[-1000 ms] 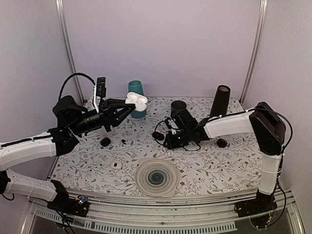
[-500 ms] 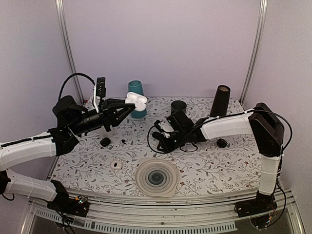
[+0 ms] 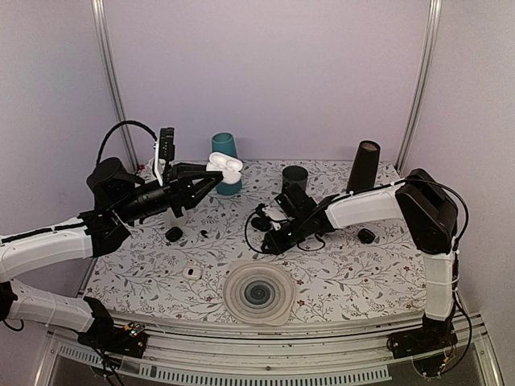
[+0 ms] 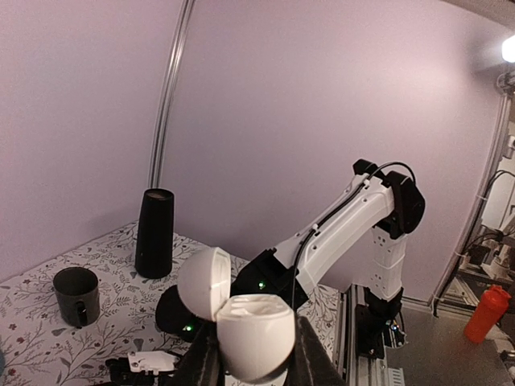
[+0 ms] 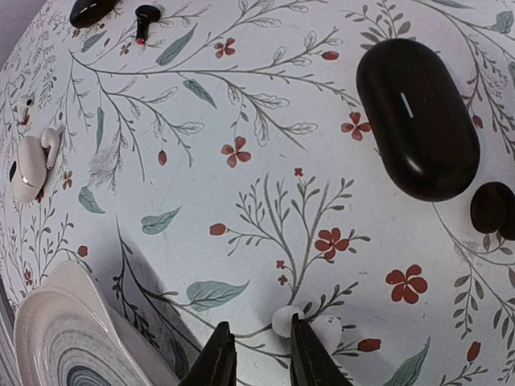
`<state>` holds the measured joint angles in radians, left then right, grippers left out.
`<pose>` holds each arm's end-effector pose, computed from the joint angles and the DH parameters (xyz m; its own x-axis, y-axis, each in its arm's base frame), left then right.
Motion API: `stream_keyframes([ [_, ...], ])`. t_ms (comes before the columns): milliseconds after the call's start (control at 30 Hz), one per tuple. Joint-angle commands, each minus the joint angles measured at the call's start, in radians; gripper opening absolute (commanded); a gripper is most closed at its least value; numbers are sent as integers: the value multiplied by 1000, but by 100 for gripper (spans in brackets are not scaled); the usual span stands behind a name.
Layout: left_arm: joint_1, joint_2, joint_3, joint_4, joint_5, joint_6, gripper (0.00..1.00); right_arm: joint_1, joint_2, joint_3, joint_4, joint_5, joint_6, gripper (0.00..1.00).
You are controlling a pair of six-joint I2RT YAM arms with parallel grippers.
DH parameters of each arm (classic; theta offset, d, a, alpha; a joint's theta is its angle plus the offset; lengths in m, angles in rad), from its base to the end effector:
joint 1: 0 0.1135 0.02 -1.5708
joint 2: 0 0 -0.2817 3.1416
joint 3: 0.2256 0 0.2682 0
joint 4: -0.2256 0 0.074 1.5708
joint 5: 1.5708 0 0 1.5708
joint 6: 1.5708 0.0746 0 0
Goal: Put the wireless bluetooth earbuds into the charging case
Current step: Pick up the left earbud from the center of the board.
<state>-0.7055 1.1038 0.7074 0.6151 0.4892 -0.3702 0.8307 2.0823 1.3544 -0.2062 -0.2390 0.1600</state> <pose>0.2011 -0.2173 0.3498 -0.1794 -0.2667 -0.9469 0.9189 0.2983 -0.2581 0.3107 0.3664 0.1122 -0.6647 -0.4983 -0.5566 -0.7156 0.6388 0.2826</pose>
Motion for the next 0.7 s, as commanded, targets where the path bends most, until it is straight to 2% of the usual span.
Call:
stream_keyframes([
  [0, 14, -16, 3, 10, 9, 0, 0, -17, 21, 10, -3, -22, 15, 24],
  [667, 17, -19, 0, 10, 14, -5, 0, -53, 52, 10, 34, -8, 38, 24],
])
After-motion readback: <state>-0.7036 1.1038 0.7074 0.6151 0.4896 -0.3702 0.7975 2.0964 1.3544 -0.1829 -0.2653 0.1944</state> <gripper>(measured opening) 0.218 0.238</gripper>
